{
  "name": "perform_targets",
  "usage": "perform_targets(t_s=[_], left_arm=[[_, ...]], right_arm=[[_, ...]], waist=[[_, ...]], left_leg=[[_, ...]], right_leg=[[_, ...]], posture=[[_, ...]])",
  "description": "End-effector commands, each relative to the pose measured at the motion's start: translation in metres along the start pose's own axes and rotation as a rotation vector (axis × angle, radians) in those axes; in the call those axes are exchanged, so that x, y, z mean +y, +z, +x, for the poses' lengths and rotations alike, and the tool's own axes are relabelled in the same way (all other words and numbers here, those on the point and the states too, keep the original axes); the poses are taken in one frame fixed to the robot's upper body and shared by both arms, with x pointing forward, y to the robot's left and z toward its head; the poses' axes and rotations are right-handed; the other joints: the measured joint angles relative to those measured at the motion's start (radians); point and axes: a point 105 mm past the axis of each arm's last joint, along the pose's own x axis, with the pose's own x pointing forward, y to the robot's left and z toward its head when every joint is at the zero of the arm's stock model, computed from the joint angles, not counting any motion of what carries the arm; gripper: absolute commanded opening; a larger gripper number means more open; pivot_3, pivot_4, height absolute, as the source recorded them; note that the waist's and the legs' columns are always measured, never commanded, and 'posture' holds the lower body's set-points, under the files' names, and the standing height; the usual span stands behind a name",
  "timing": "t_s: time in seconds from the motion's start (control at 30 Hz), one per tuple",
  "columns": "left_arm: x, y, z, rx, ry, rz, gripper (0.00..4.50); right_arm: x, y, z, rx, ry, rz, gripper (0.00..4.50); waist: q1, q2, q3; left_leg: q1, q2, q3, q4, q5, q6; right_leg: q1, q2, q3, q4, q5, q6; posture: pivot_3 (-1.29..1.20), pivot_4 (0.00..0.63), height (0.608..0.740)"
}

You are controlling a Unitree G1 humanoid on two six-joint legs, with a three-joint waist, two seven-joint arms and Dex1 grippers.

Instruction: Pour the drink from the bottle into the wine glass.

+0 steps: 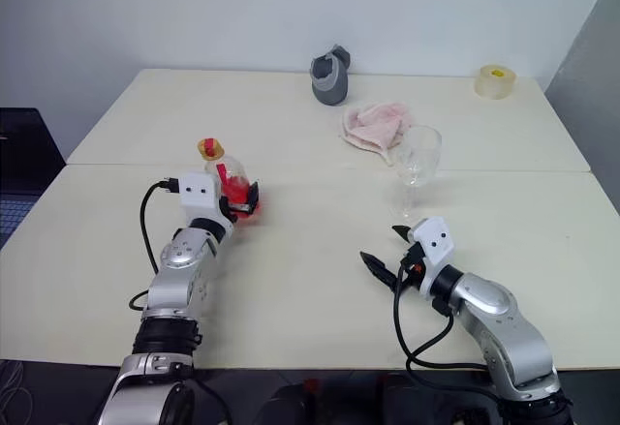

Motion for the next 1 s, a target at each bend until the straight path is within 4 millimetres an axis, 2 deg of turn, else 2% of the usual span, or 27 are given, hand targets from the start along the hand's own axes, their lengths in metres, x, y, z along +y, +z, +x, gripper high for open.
perform_targets(t_s=[0.03, 0.17, 0.27, 0.43, 0.63, 0.77, 1.0], left_arm=[[0.002, 0.016, 0.002, -0.072, -0.002, 0.008, 3.54], [0.002, 0.015, 0.002, -0.076, -0.003, 0.010, 2.48], [0.003, 0.014, 0.001, -0.076, 0.000, 0.010, 2.13], [0.004, 0.009, -0.012, -0.050, -0.028, 0.034, 2.05], [-0.010, -0.010, -0.054, 0.040, -0.165, 0.063, 2.05], [-0.030, -0.016, -0.075, 0.080, -0.286, 0.062, 2.05], [-0.077, -0.011, -0.083, 0.077, -0.494, 0.039, 2.05]], right_arm=[[0.002, 0.015, -0.002, -0.050, -0.003, -0.043, 4.50], [0.002, 0.015, -0.002, -0.049, -0.005, -0.043, 4.50], [0.001, 0.015, -0.002, -0.049, -0.007, -0.043, 4.50], [-0.002, 0.018, 0.003, -0.034, -0.020, -0.060, 4.50], [-0.005, 0.042, 0.016, -0.055, -0.005, -0.081, 4.50], [0.007, 0.065, 0.032, -0.102, 0.083, -0.107, 4.50], [0.034, 0.096, 0.061, -0.194, 0.257, -0.093, 4.50]], waist=[[0.000, 0.000, 0.000], [0.000, 0.000, 0.000], [0.000, 0.000, 0.000], [-0.005, 0.000, 0.000], [-0.006, 0.000, 0.000], [-0.003, 0.001, -0.001], [0.006, 0.002, -0.001]], left_leg=[[0.000, 0.000, 0.000, 0.000, 0.000, 0.000], [0.000, 0.000, 0.000, 0.000, 0.000, 0.000], [0.000, 0.000, 0.000, 0.000, 0.000, 0.000], [0.000, 0.000, 0.000, 0.000, 0.000, 0.000], [0.000, 0.001, 0.000, -0.001, 0.000, 0.000], [0.001, 0.001, 0.000, 0.000, 0.000, 0.000], [0.001, -0.001, -0.001, 0.000, -0.001, 0.003]], right_leg=[[0.000, 0.000, 0.000, 0.000, 0.000, 0.000], [0.000, 0.000, 0.000, 0.000, 0.000, 0.000], [0.000, 0.000, 0.000, 0.000, 0.000, 0.000], [0.000, 0.000, 0.001, 0.000, 0.000, 0.000], [-0.001, -0.001, 0.002, 0.000, 0.000, 0.000], [0.000, -0.001, 0.002, 0.000, 0.000, 0.000], [0.001, -0.001, 0.000, 0.000, 0.000, 0.000]], posture=[[0.00, 0.150, 0.740], [0.00, 0.150, 0.740], [0.00, 0.150, 0.740], [0.00, 0.150, 0.740], [0.00, 0.150, 0.740], [0.00, 0.150, 0.740], [0.00, 0.150, 0.740]])
